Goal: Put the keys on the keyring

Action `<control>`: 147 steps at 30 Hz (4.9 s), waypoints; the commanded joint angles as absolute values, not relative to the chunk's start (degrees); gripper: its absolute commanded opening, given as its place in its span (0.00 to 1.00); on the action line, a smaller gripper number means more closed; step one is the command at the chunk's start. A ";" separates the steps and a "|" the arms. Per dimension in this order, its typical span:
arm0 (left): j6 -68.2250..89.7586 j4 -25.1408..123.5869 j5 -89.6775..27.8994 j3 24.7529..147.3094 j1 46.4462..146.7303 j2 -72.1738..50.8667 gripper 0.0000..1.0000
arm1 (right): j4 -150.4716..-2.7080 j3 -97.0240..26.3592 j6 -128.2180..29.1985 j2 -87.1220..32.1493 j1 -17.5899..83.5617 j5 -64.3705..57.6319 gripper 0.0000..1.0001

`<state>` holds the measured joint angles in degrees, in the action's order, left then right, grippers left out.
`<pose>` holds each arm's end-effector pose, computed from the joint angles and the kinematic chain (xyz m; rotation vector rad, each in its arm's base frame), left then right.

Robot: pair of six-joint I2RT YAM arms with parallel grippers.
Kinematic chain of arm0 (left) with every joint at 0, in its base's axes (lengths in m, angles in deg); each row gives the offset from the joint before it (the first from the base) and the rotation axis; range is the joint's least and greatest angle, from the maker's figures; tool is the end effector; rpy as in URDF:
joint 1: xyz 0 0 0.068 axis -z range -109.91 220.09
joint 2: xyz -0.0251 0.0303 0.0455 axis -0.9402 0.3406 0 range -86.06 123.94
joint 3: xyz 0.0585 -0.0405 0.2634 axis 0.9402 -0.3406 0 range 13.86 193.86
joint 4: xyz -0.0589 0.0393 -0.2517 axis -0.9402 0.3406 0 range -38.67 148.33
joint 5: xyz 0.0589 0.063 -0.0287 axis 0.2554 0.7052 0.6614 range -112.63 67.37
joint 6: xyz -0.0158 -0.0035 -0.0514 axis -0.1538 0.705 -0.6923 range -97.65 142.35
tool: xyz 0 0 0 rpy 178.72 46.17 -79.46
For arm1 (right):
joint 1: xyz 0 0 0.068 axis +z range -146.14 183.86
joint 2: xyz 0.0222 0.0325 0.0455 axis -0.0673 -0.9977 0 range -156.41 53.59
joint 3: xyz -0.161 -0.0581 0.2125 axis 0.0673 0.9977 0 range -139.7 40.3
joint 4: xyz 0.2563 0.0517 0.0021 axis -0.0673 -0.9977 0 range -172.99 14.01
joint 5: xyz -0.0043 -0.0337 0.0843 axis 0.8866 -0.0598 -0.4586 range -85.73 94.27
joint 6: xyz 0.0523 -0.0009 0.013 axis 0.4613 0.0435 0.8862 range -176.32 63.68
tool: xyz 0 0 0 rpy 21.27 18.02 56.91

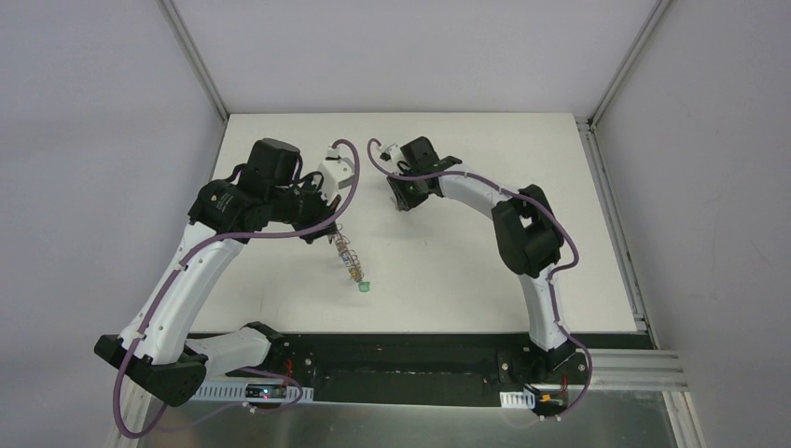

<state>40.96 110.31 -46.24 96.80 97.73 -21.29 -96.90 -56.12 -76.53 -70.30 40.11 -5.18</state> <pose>0.1724 -0.1064 0.4161 1.0868 1.9940 -0.5524 0.3874 0.2914 0.1914 -1.2141 2.1004 0.3270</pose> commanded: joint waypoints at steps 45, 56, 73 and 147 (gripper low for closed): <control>40.78 108.37 -48.07 96.75 97.25 -23.28 0.00 | -96.56 -56.14 -77.77 -72.97 40.16 -3.31 0.19; 40.87 108.20 -47.82 96.50 97.25 -23.38 0.00 | -96.58 -56.33 -78.23 -72.22 39.55 -4.28 0.04; 41.08 108.04 -48.55 97.97 97.25 -21.71 0.00 | -93.98 -43.25 -85.15 -60.45 35.54 -16.68 0.00; 59.90 98.66 -49.46 95.16 111.31 -11.73 0.00 | -94.62 -39.40 -70.47 -43.00 40.25 -69.46 0.00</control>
<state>61.11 100.97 -49.13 95.44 110.67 -11.01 -97.82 -37.85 -72.97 -42.39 39.91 -68.22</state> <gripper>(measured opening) 0.009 0.005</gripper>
